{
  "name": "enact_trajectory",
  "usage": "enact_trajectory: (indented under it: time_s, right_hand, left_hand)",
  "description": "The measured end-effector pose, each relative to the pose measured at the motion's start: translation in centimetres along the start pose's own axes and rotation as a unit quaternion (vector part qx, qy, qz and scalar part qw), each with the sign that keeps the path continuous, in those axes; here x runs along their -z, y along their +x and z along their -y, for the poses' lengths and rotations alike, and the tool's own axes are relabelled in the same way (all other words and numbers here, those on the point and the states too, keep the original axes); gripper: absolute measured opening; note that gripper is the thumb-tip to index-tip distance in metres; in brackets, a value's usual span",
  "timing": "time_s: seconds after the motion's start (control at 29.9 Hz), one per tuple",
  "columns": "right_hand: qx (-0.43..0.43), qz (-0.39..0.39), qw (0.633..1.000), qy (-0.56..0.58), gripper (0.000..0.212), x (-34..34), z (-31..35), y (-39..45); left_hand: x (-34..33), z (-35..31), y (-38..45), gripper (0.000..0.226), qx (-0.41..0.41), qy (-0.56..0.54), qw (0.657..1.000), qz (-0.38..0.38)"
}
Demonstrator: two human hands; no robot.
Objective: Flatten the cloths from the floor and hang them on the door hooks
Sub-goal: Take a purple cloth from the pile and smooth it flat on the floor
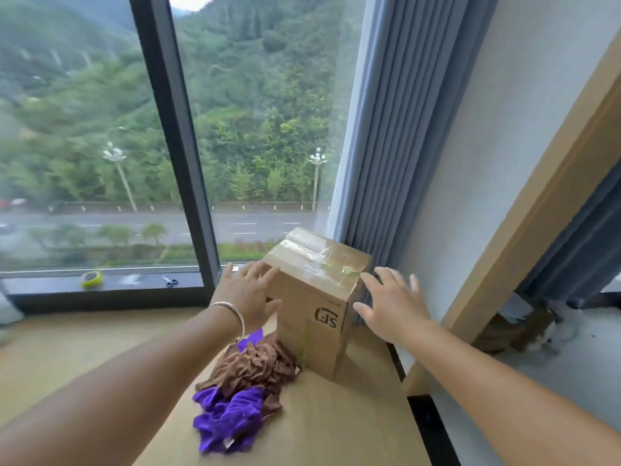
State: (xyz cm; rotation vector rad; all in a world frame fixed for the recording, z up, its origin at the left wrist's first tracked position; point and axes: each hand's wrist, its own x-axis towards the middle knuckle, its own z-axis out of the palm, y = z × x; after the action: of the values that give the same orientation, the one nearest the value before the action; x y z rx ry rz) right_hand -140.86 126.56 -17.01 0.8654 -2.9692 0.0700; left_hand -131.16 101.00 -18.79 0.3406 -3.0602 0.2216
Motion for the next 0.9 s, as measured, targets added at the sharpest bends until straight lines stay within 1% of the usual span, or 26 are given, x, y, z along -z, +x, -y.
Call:
enact_trajectory:
  time_s: [0.2, 0.37, 0.5, 0.7, 0.9]
  right_hand:
    - [0.102, 0.047, 0.993, 0.023, 0.059, -5.5, 5.0, 7.1]
    - [0.141, 0.101, 0.985, -0.005, 0.060, -11.6, 9.3, 12.3]
    - [0.162, 0.146, 0.976, -0.016, 0.060, -17.7, 12.7, 15.9]
    - [0.207, 0.217, 0.953, -0.034, 0.063, -30.2, 16.9, 18.9]
    - [0.245, 0.293, 0.924, -0.031, 0.063, -45.4, 20.5, 20.0]
  left_hand:
    - [-6.7, 5.8, -0.2, 0.070, 0.111, -0.003, 0.991, 0.071]
    - [-14.0, 10.2, 0.6, 0.068, 0.143, -0.001, 0.981, 0.128]
    - [-20.5, 12.9, 0.8, 0.067, 0.174, -0.032, 0.966, 0.188]
    - [-32.9, 14.9, 0.1, 0.065, 0.192, -0.079, 0.938, 0.277]
    - [-48.1, 13.9, -2.6, 0.061, 0.215, -0.114, 0.906, 0.346]
